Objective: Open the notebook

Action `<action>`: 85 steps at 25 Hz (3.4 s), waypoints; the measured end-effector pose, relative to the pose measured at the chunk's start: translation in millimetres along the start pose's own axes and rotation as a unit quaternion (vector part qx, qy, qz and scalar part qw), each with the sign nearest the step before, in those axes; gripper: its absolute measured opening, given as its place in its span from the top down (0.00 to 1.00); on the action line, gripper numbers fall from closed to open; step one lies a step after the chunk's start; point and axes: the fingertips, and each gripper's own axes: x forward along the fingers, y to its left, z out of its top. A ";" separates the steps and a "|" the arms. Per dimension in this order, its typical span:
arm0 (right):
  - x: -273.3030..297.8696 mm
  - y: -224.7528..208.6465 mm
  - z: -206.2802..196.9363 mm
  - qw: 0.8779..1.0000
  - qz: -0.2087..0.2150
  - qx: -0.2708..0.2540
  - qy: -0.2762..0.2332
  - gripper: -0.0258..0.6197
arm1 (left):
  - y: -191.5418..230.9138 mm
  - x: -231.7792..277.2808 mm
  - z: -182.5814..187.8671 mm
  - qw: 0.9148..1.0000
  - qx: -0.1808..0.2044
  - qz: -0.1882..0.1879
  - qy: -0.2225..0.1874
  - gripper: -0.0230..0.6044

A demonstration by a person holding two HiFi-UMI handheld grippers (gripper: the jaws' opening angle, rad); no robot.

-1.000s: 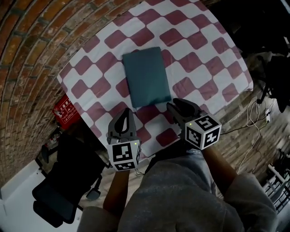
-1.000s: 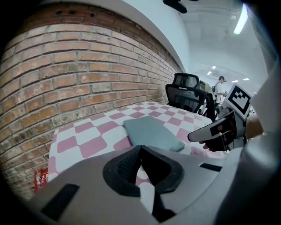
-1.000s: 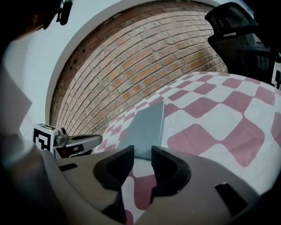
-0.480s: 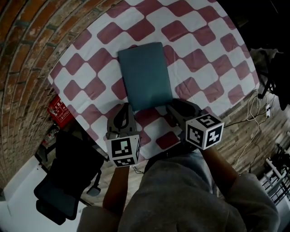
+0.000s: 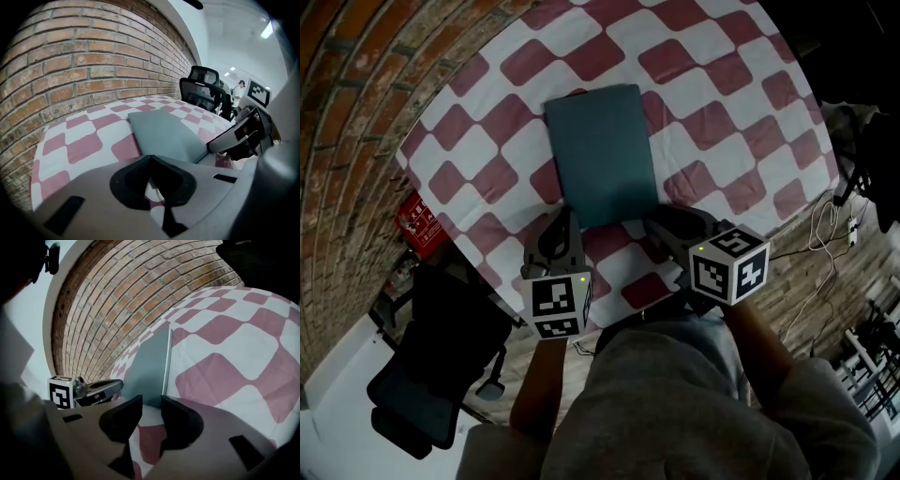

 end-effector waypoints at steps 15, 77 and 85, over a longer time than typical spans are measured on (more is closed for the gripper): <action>-0.2 2.9 5.9 0.997 0.041 0.062 -0.002 0.85 | 3.2 1.2 1.5 1.000 0.002 0.005 -0.004 0.95; 190.3 191.7 -16.9 0.992 0.055 -0.046 0.102 0.91 | 74.8 -186.5 -102.0 0.981 -0.150 0.121 -0.022 0.95; 188.1 193.0 -32.4 0.991 0.034 -0.079 0.098 0.91 | 73.1 -200.4 -111.5 0.981 -0.149 0.123 -0.032 0.95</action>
